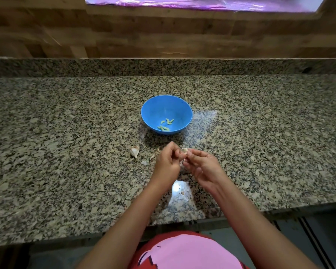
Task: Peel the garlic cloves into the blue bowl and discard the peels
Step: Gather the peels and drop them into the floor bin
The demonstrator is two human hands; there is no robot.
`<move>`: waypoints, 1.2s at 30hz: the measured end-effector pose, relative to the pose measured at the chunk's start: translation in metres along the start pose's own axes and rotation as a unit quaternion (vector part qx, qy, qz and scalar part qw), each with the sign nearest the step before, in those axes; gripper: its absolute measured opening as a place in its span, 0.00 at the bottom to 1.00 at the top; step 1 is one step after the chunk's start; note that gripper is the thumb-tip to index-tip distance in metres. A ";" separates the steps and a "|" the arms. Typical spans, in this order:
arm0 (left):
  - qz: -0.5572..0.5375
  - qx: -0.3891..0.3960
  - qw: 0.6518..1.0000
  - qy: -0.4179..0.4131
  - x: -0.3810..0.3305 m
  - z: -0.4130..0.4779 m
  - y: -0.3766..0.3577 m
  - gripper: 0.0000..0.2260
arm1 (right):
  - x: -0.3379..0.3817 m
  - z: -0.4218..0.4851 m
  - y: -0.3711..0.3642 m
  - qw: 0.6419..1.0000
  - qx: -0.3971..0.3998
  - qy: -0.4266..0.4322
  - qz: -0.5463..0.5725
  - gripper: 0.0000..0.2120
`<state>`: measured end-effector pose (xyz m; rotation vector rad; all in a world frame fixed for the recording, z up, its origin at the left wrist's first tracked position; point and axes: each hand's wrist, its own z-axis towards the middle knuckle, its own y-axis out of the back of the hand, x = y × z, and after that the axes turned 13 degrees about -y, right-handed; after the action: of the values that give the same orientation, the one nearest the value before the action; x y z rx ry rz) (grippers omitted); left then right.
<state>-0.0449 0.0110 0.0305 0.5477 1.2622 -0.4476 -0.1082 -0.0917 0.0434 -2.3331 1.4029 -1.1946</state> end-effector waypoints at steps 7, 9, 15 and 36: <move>0.061 0.055 0.995 0.054 0.012 -0.016 0.005 0.13 | 0.006 0.007 0.019 0.999 -0.049 0.011 -0.004 0.07; 0.086 0.050 0.993 0.060 0.016 -0.011 0.005 0.10 | 0.002 0.006 0.020 0.997 -0.046 0.013 -0.055 0.06; -0.031 -0.031 0.991 0.122 0.015 -0.001 0.002 0.05 | -0.006 0.003 0.016 0.986 -0.029 0.062 -0.153 0.02; -0.096 -0.094 0.959 0.251 0.015 0.007 0.004 0.08 | 0.002 0.004 0.022 0.980 -0.020 0.129 -0.151 0.02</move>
<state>-0.0330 0.0099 0.0179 0.3881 1.8374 -0.3525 -0.1196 -0.1063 0.0310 -2.5628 1.1757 -1.6175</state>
